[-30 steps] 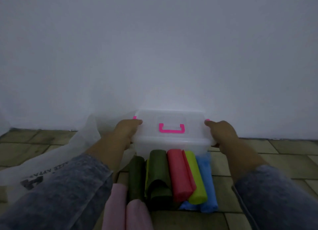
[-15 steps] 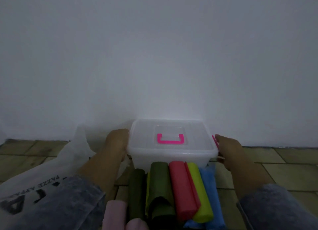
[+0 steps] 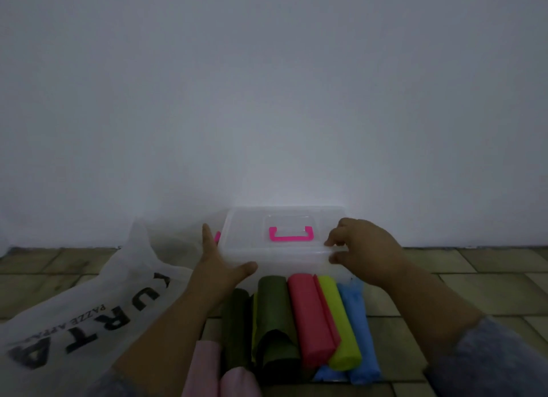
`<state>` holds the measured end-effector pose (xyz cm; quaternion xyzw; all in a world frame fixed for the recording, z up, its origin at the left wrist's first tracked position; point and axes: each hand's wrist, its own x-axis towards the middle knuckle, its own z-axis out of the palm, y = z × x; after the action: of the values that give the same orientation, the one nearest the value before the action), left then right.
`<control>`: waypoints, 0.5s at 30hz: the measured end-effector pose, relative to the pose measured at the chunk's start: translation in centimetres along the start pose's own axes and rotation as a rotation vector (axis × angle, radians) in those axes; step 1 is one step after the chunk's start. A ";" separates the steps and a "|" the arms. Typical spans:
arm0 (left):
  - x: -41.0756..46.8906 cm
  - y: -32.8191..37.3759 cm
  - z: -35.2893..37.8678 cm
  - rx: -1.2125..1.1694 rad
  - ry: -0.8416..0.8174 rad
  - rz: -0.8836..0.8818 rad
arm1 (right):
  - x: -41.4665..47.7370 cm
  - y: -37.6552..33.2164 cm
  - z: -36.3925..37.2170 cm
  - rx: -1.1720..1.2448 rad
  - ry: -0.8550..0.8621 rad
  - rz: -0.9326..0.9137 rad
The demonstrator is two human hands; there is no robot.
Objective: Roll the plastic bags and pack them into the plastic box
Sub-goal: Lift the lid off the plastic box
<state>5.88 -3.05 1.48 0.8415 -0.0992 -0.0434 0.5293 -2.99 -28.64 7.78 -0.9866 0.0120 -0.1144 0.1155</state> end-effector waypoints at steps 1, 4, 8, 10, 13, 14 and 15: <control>-0.1 0.0 0.0 0.017 0.018 0.012 | 0.2 -0.2 -0.7 0.034 0.053 0.011; -0.2 -0.1 0.0 0.099 -0.001 0.066 | 0.2 -1.1 -3.9 0.137 0.163 0.079; -0.1 0.2 -0.1 0.142 -0.031 0.086 | -4.0 -0.8 -7.0 0.204 0.283 0.142; 0.0 0.3 0.0 0.148 -0.024 0.079 | -7.7 0.1 -6.4 0.219 0.367 0.241; 0.3 0.2 0.1 0.150 -0.032 0.068 | -12.5 1.4 -2.0 0.216 0.462 0.495; 0.3 0.2 0.1 0.148 -0.033 0.061 | -13.4 1.8 -0.2 0.181 0.464 0.577; 0.4 0.2 0.1 0.149 -0.030 0.057 | -13.9 2.2 1.4 0.151 0.444 0.654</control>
<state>6.19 -3.35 1.63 0.8745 -0.1341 -0.0335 0.4649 -16.21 -29.76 2.80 -0.8707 0.3416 -0.2828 0.2127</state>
